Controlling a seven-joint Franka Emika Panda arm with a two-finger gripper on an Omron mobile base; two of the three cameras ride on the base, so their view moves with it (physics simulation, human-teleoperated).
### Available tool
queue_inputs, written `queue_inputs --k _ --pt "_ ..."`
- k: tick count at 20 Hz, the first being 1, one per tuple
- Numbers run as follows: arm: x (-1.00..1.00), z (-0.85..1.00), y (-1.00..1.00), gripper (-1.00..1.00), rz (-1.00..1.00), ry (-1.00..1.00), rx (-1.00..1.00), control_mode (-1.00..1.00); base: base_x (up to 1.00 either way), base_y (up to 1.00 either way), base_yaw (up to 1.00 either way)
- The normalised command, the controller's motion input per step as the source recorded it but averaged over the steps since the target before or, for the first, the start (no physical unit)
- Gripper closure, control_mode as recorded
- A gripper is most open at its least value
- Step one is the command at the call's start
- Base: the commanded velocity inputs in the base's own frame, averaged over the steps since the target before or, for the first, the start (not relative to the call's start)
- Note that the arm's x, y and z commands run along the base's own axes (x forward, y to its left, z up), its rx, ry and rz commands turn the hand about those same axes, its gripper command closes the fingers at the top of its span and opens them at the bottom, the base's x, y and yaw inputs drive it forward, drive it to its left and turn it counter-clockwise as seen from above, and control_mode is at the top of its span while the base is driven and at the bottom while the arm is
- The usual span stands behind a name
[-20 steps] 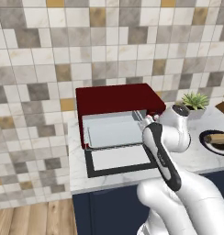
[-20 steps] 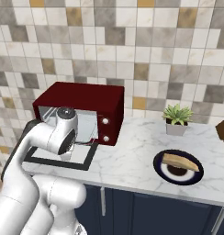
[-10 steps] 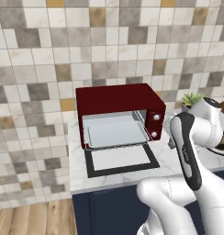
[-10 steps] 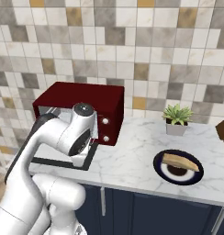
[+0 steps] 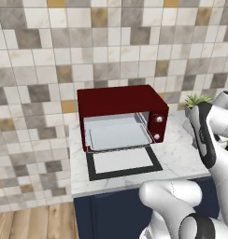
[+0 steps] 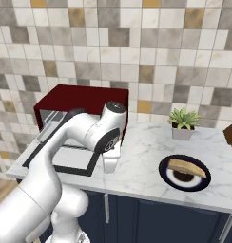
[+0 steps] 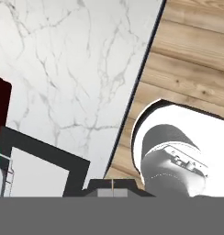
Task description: Pull the toaster oven rack outwards. Pick up the baguette from the plate and place it on the toaster oven rack. Close the toaster oven door fully and set the temperature to the lowest setting.
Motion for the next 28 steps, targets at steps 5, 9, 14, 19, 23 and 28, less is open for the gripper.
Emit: queue_inputs --k 5,9,14,19,23,28 --pt "0.3 -0.2 -0.5 1.0 0.0 0.0 -0.13 -1.0 0.0 0.0 0.0" --pt "0.45 -0.29 -0.68 1.0 0.0 0.02 -0.05 -1.0 0.0 0.0 0.0" --pt "0.36 -0.28 -0.79 1.0 -0.03 0.01 0.0 -1.0 0.0 0.0 0.0" --pt "0.18 -0.06 -1.0 1.0 -0.07 0.0 0.0 -1.0 0.0 0.0 0.0" --pt "0.29 -0.05 -0.97 -1.0 -0.07 0.0 0.0 -1.0 0.0 0.0 0.0" --pt "0.28 -0.09 -0.63 -1.0 -0.08 0.0 0.0 -1.0 0.0 0.0 0.0"
